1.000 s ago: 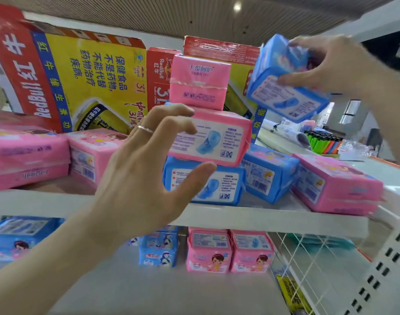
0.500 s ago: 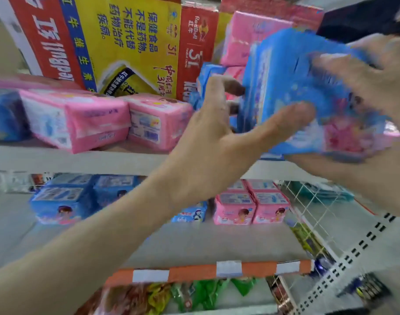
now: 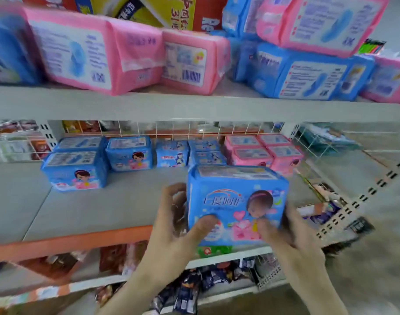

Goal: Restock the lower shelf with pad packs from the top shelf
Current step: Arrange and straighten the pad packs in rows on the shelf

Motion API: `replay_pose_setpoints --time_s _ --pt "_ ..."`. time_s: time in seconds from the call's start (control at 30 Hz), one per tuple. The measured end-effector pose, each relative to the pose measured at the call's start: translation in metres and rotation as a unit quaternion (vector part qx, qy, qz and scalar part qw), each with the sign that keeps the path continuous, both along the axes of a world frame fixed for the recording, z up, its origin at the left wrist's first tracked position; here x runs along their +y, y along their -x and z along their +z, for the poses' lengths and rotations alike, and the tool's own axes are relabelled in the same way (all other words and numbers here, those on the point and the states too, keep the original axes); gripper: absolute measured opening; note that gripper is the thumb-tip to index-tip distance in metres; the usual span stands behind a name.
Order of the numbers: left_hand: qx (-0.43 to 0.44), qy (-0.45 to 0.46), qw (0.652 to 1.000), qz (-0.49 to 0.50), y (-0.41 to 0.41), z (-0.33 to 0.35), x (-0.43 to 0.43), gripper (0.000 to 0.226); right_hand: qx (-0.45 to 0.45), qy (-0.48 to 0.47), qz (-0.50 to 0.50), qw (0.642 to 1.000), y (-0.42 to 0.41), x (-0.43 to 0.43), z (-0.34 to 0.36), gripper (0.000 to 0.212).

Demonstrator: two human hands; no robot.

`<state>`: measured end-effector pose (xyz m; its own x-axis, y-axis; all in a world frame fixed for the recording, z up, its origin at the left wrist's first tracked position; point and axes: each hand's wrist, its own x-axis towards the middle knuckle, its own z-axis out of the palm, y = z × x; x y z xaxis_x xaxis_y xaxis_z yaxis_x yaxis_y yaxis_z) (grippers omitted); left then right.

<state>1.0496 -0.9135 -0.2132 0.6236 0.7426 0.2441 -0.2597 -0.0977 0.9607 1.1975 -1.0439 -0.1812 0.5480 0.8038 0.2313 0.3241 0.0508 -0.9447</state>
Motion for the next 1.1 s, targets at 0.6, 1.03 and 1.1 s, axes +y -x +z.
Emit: replay_pose_setpoints --time_s 0.6,1.03,1.1 --pt "0.143 0.104 0.968 0.178 0.05 -0.028 -0.018 0.032 0.083 0.039 0.06 0.994 0.008 0.015 -0.058 0.047" --pt "0.338 0.038 0.884 0.321 0.081 -0.014 -0.067 0.039 0.093 0.133 0.152 0.975 0.021 0.002 -0.064 0.026" --pt "0.322 0.028 0.891 0.318 0.084 -0.016 -0.071 0.026 0.091 0.123 0.162 0.975 0.023 0.0 -0.066 0.023"
